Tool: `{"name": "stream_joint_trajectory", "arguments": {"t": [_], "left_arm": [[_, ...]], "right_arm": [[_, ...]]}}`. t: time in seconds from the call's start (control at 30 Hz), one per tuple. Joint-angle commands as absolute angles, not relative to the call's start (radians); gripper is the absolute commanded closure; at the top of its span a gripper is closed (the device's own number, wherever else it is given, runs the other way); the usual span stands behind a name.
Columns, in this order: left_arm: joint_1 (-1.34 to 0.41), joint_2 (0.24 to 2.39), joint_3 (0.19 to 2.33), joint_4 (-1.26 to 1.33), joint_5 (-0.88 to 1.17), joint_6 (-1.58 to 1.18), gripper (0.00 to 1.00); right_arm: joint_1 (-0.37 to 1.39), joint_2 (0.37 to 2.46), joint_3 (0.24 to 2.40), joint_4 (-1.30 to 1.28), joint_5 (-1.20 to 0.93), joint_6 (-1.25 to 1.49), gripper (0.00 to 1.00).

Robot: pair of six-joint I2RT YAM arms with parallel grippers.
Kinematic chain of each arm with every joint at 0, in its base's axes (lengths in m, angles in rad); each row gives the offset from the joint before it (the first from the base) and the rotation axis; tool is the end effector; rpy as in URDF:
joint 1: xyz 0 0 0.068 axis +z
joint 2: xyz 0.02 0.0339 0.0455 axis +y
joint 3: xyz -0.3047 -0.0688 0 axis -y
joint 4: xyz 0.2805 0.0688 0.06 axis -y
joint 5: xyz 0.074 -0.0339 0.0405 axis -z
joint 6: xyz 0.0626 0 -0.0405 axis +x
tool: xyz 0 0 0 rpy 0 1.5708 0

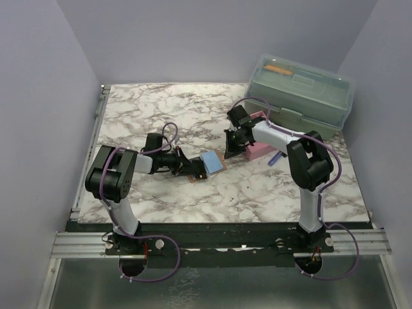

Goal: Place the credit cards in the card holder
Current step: Insert the credit card into the card holder.

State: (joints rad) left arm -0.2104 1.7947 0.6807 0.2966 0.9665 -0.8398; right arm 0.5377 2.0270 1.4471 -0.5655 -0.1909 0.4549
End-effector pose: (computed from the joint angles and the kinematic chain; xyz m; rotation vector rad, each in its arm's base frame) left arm 0.3219 -0.1214 0.1054 -0.2786 2.5222 -1.6208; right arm 0.4042 0.2548 0.1601 -0.1744 2.8057 0.5256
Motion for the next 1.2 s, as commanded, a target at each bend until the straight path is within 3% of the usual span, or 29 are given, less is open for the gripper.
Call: {"name": "stream_joint_trajectory", "arguments": {"t": [0.0,1.17], "left_arm": [[-0.204,1.824,0.715,0.291,1.009,-0.805,1.00],[-0.223,1.933,0.821,0.316,0.978,-0.831,1.00]], "right_arm": [[0.545,2.035,1.453,-0.559,-0.195,0.439,1.00],[0.545,2.047,1.473,-0.566,-0.209,0.425,1.00]]}}
